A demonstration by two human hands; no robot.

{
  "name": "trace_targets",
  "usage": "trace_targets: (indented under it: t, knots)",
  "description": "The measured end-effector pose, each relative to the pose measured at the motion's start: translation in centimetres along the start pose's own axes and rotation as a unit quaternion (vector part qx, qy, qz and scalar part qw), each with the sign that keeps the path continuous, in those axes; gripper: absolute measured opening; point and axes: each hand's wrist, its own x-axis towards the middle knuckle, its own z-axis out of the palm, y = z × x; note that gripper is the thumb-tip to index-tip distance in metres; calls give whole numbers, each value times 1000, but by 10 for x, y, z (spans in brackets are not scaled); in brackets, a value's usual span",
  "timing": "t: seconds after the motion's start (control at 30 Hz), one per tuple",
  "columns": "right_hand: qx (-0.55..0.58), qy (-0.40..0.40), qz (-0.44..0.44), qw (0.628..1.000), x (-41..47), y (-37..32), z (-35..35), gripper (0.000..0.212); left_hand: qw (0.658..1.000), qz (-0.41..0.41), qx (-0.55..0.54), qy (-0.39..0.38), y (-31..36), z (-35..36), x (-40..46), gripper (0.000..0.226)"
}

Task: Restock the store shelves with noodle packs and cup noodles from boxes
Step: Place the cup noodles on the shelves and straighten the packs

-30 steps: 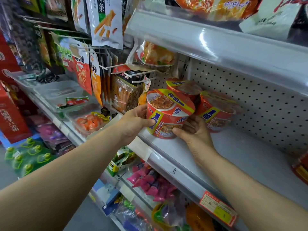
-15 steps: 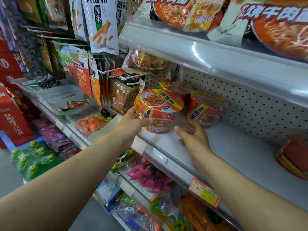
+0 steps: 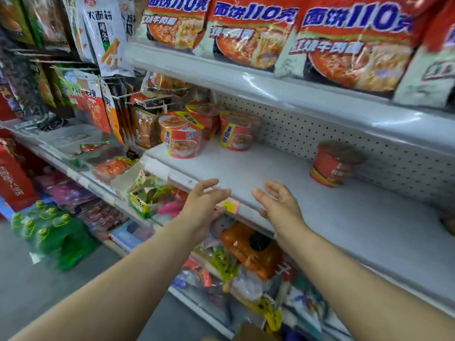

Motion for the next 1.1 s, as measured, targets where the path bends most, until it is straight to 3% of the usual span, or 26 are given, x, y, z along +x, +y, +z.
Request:
trace_targets:
  t: [0.17,0.43,0.7,1.1]
  knots:
    - [-15,60,15,998,-75,11,-96,45,998,-43,-7,-34,-55,68,-79,28]
    - [-32,103,64,992,-202,29,-251,44,990,-87,72,-82,-132,164,-207,22]
    - [4,205,115,972,-280,64,-370,40,972,-150,104,-145,-205,244,-275,34]
    - [48,439,192,876,-337,130,-495,32,907,-243,194,-284,-314,350,-293,31]
